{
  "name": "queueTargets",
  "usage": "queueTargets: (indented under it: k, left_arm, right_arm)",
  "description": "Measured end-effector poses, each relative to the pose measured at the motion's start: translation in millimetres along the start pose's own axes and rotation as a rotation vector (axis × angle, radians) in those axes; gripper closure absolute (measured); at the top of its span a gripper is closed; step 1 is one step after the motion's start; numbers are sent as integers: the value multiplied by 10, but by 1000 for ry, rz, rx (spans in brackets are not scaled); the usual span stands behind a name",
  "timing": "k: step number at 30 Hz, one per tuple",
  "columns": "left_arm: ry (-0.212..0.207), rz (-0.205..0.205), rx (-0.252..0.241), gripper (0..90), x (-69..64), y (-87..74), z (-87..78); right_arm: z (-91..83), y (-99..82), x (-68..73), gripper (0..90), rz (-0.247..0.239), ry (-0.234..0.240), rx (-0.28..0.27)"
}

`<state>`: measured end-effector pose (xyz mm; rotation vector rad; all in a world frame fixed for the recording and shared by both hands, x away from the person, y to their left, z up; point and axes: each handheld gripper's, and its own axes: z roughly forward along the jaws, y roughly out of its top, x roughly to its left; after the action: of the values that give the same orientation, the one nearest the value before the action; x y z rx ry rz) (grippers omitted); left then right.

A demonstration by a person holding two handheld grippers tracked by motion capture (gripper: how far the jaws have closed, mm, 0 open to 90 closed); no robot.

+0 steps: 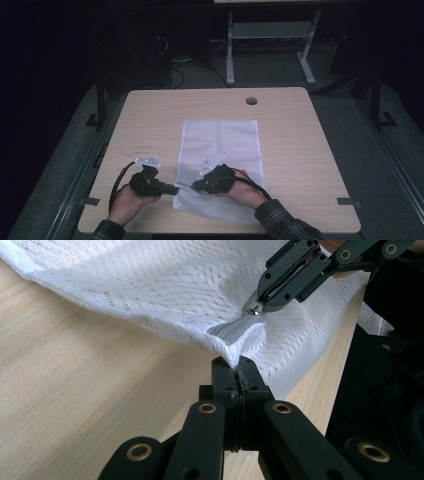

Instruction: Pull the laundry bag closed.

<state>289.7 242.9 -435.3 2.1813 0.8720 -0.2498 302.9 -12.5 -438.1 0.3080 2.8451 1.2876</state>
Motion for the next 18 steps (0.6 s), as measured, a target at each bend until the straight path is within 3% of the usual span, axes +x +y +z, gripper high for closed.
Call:
queueTargets:
  k: [18]
  left_arm:
    - [-8,-5,-5,891,7,-6,-25]
  right_arm:
    - [-66,-39,-10,866,7,-2,0]
